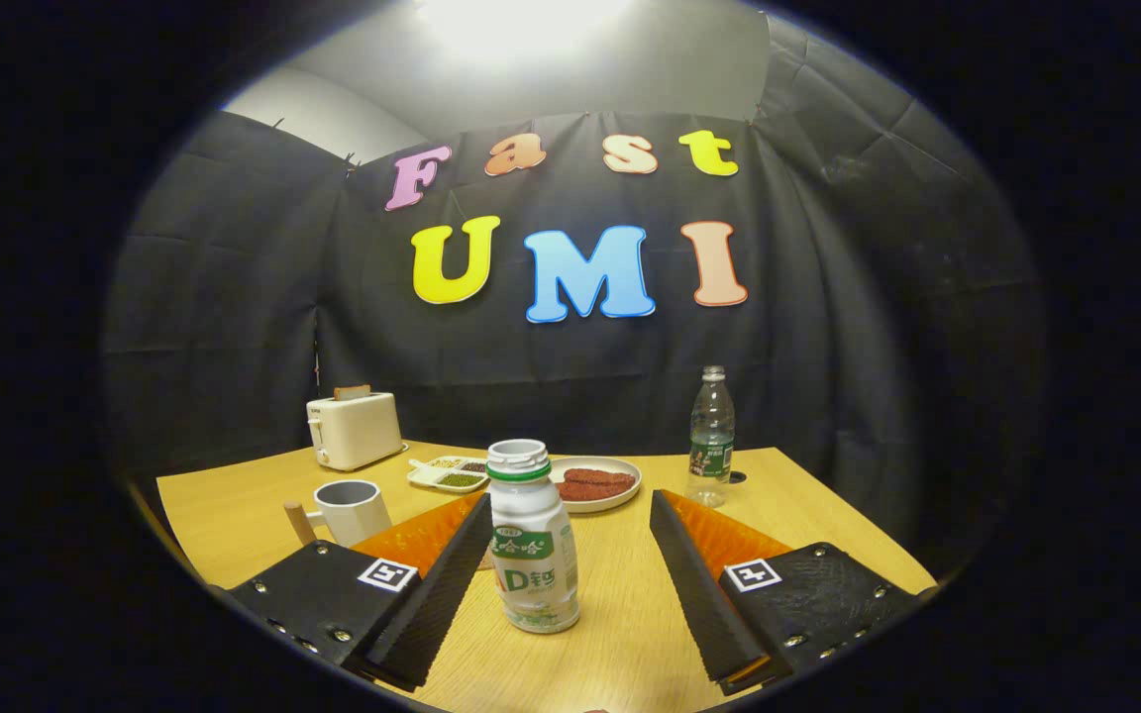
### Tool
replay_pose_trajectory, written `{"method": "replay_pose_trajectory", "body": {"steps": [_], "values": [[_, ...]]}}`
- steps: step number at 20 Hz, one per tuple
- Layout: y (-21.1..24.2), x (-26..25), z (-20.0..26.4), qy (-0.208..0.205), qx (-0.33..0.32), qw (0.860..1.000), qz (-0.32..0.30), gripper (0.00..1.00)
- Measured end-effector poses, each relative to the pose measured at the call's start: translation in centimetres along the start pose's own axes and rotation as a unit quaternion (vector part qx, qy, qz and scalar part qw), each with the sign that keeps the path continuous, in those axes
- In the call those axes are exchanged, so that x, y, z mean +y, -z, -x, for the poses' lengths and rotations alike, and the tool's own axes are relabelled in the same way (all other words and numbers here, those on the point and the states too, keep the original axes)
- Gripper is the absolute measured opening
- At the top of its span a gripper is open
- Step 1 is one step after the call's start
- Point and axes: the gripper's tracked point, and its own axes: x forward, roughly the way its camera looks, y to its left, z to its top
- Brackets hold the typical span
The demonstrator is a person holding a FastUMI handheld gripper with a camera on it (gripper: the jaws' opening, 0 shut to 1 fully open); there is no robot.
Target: Take the bottle from table, then pour the juice into the cup, finally place the bottle on the coaster
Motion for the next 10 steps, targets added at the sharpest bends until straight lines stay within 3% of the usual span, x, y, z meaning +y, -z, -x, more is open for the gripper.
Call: {"method": "replay_pose_trajectory", "body": {"steps": [10], "values": [[4.7,2.4,-3.6,-0.019,0.036,0.999,-0.035,0.97]]}}
